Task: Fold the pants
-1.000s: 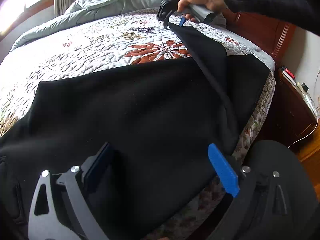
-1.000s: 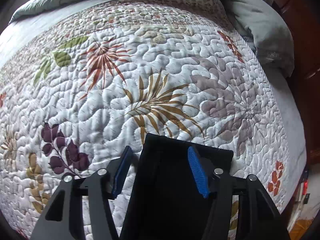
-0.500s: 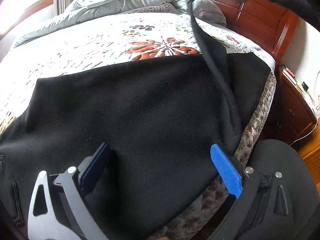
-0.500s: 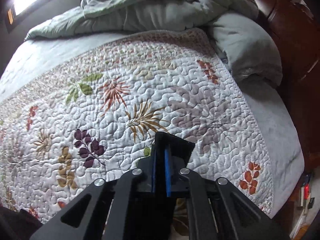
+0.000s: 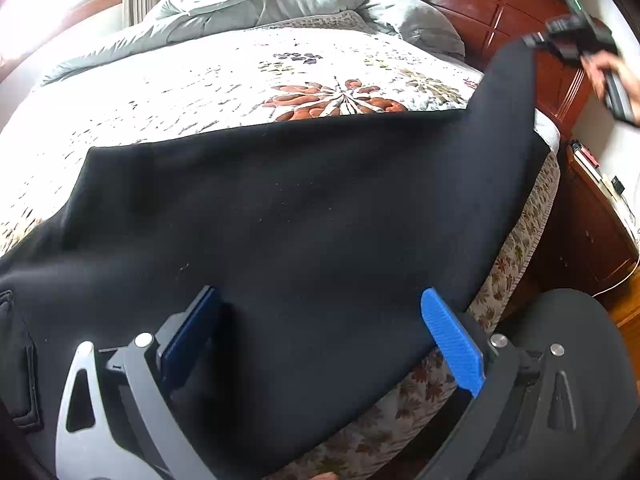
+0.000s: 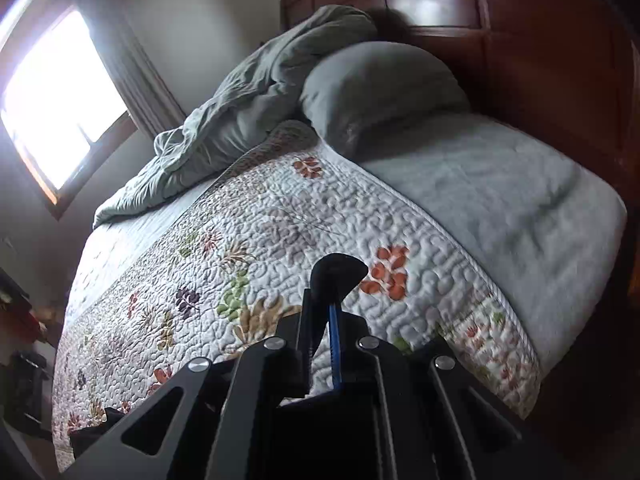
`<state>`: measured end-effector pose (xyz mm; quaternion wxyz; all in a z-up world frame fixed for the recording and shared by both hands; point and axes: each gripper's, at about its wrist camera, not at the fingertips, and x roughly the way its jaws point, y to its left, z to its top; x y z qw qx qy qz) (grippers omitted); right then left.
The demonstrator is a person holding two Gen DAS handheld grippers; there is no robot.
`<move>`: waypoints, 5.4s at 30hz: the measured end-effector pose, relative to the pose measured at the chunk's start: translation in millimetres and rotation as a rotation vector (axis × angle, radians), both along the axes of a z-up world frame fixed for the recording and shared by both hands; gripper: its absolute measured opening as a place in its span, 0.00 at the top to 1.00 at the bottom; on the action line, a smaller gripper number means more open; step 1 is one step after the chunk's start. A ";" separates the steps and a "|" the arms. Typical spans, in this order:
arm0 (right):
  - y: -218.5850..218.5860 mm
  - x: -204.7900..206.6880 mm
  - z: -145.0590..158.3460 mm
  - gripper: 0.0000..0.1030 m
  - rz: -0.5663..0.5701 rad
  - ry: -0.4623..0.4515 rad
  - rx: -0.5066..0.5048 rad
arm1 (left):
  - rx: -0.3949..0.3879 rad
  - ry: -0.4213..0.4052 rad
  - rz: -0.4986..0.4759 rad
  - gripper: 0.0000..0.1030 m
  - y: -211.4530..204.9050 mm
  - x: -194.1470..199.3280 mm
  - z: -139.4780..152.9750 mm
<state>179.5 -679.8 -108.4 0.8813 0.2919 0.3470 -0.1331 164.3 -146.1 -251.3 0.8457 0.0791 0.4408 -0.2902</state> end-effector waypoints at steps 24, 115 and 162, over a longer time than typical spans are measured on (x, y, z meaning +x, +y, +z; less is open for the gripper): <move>-52.1 -105.8 -151.9 0.93 -0.253 -0.064 0.406 | 0.008 0.042 -0.038 0.03 0.9 5.2 6.5; -72.0 -123.9 -207.2 0.45 -0.179 -0.346 0.700 | -0.062 0.020 0.538 0.03 228.7 38.5 22.9; 24.5 -86.8 -38.0 0.90 0.008 -0.347 0.225 | -0.194 -0.005 0.565 0.03 240.8 30.5 30.3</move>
